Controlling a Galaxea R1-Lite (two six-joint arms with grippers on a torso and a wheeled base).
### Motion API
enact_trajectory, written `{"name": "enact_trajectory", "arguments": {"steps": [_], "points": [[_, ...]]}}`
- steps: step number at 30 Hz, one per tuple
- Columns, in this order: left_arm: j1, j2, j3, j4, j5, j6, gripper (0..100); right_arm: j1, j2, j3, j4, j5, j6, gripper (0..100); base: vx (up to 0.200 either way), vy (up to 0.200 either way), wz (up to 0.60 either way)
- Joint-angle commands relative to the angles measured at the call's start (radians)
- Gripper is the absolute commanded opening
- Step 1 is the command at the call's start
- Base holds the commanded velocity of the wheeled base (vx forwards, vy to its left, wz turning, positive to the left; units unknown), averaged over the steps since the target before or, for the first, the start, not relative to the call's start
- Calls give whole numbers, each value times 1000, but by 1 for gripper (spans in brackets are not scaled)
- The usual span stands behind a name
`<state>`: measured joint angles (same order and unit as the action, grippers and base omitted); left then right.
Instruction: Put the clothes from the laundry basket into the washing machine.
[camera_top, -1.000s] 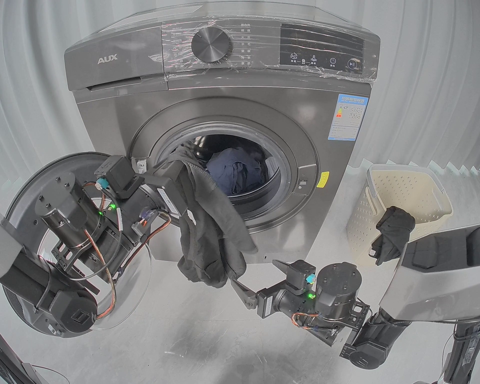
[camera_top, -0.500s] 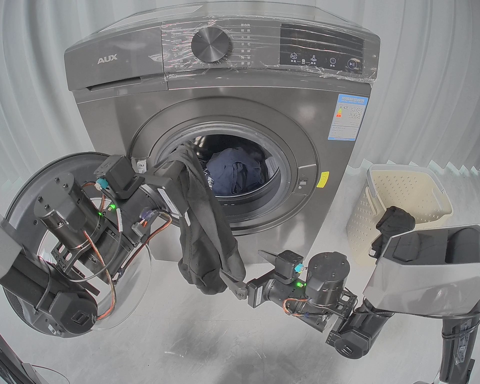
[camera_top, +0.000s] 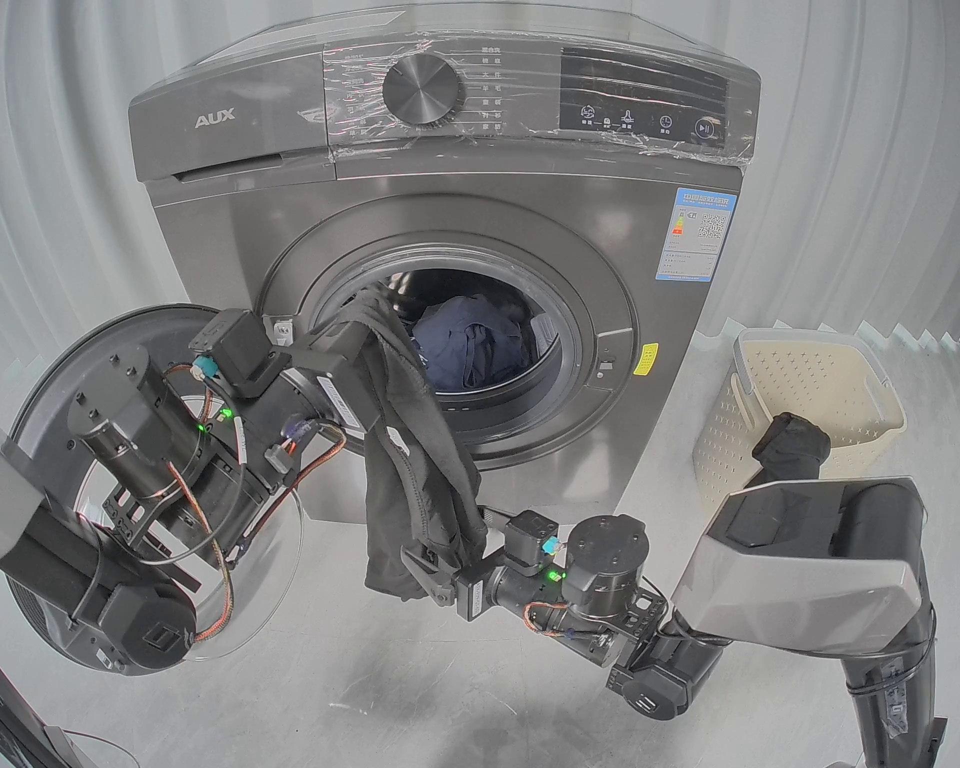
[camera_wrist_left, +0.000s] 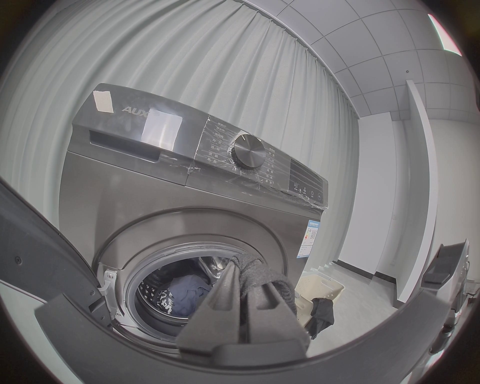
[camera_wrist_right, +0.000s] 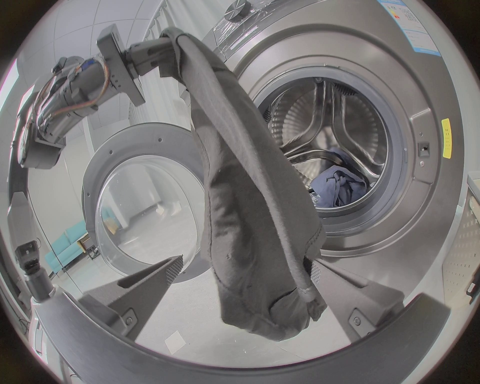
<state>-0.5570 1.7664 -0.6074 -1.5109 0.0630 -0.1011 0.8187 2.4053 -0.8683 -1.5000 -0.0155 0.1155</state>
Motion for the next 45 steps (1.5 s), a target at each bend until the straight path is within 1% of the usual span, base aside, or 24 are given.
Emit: {"name": "enact_trajectory", "arguments": {"steps": [1,5,8,11,14,16,17,20,25,27,28,31,35,37,41,44,45], "points": [[-14,-2,0,-2,1,-2,0,-1,64,-57,7,-6,-7,100,0,0,0],[-17,-4,0,-2,1,0,0,-9,115,-141,14,-21,-13,100,0,0,0],[-17,-4,0,-2,1,0,0,-12,144,-193,26,-41,-14,100,0,0,0],[-17,-4,0,-2,1,0,0,-13,161,-233,43,-64,-14,100,0,0,0],[-15,-4,-2,-2,1,-2,0,-18,187,-281,63,-104,-5,100,0,0,0],[-15,-4,-2,-2,1,-2,0,-18,187,-281,63,-104,-5,100,0,0,0],[-15,-2,-3,-2,1,-2,0,-20,206,-311,69,-116,-4,100,0,0,0],[-15,-4,-3,-2,3,-2,0,-18,221,-345,69,-119,-2,100,0,0,0],[-15,-2,-5,-2,3,-2,0,-16,227,-357,69,-121,0,100,0,0,0],[-15,-2,-9,-2,1,-2,0,-20,230,-368,70,-136,3,100,0,0,0],[-15,-2,-11,-2,1,-3,0,-20,235,-373,69,-146,4,0,0,0,0],[-15,-2,-11,-2,1,-3,0,-23,242,-393,67,-149,15,0,0,0,0],[-4,-1,-9,-2,1,-2,0,-35,230,-393,58,-152,18,0,0,0,0],[11,2,-6,0,1,0,0,-62,213,-379,53,-152,21,0,0,0,0],[62,10,3,4,-8,1,0,-121,120,-311,53,-150,27,0,0,0,0],[88,10,11,15,-14,3,0,-145,72,-287,53,-150,29,0,0,0,0],[106,10,23,20,-25,3,0,-161,40,-268,53,-149,30,0,0,0,0]]}}
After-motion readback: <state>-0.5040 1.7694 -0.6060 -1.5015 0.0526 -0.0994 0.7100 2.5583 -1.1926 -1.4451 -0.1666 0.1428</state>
